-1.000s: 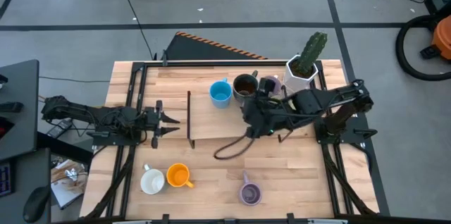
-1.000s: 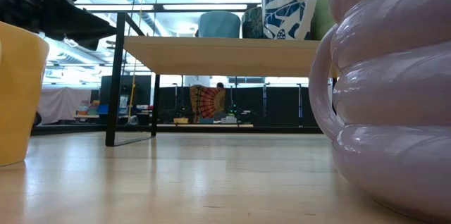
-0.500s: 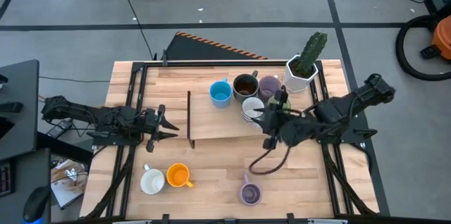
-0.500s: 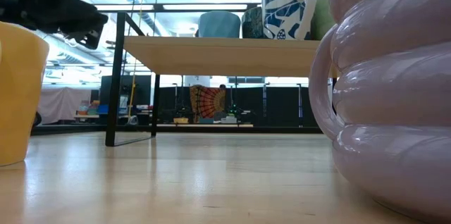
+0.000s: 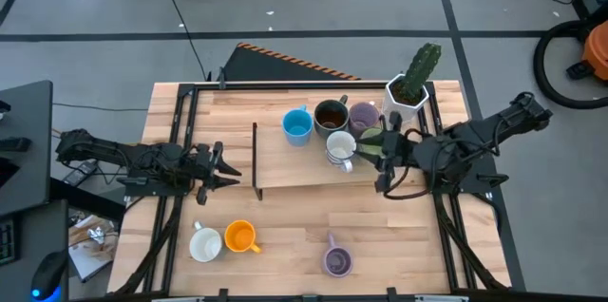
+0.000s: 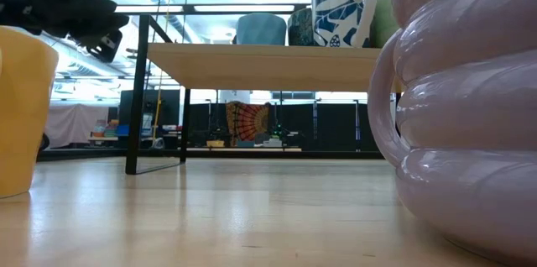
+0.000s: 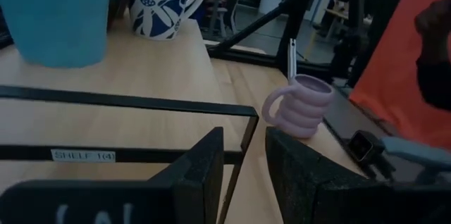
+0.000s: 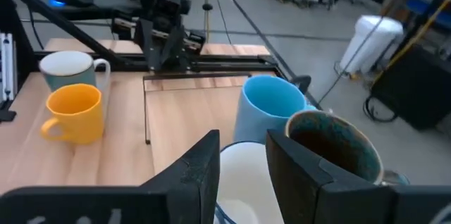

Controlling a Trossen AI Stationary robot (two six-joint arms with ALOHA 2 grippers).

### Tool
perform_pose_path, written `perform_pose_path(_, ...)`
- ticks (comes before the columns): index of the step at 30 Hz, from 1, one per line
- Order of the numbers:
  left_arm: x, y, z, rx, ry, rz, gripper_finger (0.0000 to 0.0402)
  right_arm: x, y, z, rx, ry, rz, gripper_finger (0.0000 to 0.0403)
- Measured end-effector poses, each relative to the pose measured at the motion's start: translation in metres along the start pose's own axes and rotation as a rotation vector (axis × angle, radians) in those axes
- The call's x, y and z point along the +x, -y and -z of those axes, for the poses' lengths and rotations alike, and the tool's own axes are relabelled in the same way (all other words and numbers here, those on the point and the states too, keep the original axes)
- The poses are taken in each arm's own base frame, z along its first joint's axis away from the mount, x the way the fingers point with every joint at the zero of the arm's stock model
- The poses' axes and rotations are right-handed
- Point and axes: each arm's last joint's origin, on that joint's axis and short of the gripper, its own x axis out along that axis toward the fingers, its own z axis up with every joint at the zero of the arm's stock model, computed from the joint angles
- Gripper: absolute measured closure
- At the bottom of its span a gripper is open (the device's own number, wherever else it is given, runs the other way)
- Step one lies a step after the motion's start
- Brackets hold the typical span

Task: Place coffee mugs
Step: Put the yellow mug on the shelf

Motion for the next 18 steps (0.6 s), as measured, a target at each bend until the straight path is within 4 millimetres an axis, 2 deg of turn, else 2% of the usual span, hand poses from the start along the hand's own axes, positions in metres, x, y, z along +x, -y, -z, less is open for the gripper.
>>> perform_pose_path(5,0.0,0.0,0.0,-0.052,0.001,-0.004,0.029,0.004,-0.002,0.013,-0.113,0.073,-0.012,0.0281)
perform_pose_path(11,0.0,-0.002,-0.002,-0.098,0.041,-0.07,0.029,0.007,-0.003,0.012,-0.179,0.173,-0.053,0.0281)
perform_pose_path(18,-0.002,0.002,-0.026,-0.036,0.028,-0.205,0.029,0.019,-0.013,0.028,-0.19,0.191,-0.067,0.0281)
